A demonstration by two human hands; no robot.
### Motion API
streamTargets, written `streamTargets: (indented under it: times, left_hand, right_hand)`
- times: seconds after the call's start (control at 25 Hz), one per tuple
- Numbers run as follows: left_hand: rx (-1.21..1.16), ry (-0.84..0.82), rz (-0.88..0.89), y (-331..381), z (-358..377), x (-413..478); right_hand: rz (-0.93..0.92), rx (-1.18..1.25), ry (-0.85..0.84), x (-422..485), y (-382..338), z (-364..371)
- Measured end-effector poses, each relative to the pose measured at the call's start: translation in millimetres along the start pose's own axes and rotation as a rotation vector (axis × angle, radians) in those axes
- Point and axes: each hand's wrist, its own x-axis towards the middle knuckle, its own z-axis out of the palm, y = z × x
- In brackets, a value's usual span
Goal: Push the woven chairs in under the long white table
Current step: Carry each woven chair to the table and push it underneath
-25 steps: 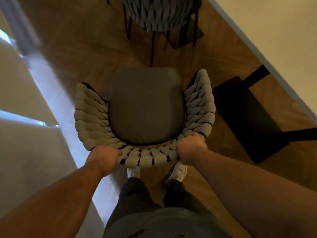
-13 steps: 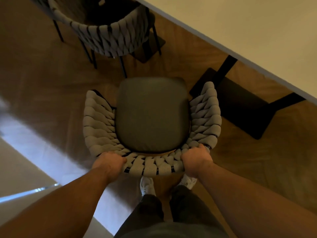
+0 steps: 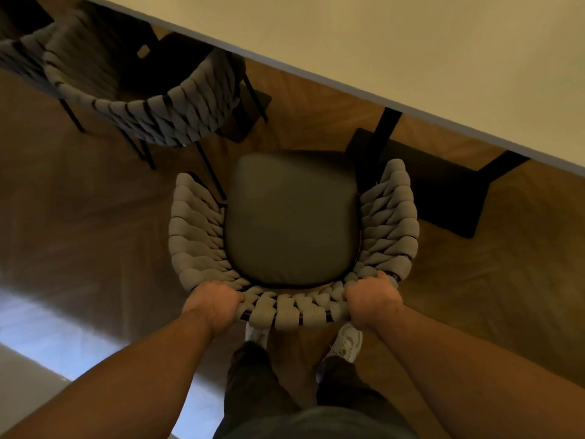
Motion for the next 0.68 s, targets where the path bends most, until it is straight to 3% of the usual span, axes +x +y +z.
streamTargets:
  times: [0.4,0.68]
  left_hand:
    - [0.221,-0.009,0.196,-82.3,-15.0,59.7]
    - [0.276,0.018,0.228,-94.7,-32.1,90.6]
  right_hand:
    - [0.179,0.231,-0.047,11.0,-66.7,-3.6]
    - [0.234,0.302,-0.072,33.6,-70.7,-0.2]
